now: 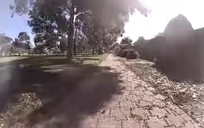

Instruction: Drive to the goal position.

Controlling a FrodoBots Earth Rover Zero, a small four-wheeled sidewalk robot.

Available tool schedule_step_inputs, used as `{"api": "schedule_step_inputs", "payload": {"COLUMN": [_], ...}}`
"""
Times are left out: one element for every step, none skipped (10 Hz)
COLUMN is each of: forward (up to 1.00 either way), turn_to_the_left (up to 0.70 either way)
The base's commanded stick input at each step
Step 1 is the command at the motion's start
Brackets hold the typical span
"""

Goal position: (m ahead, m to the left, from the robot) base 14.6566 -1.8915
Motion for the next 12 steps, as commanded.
{"api": "schedule_step_inputs", "payload": {"forward": [0.7, 0.7, 0.7, 0.7, 0.7, 0.7, 0.7, 0.7, 0.7, 0.7, 0.7, 0.7], "turn_to_the_left": [0.0, 0.0, 0.0, 0.0, 0.0, -0.1, -0.23, -0.34, -0.23, -0.11, 0.0, 0.0]}}
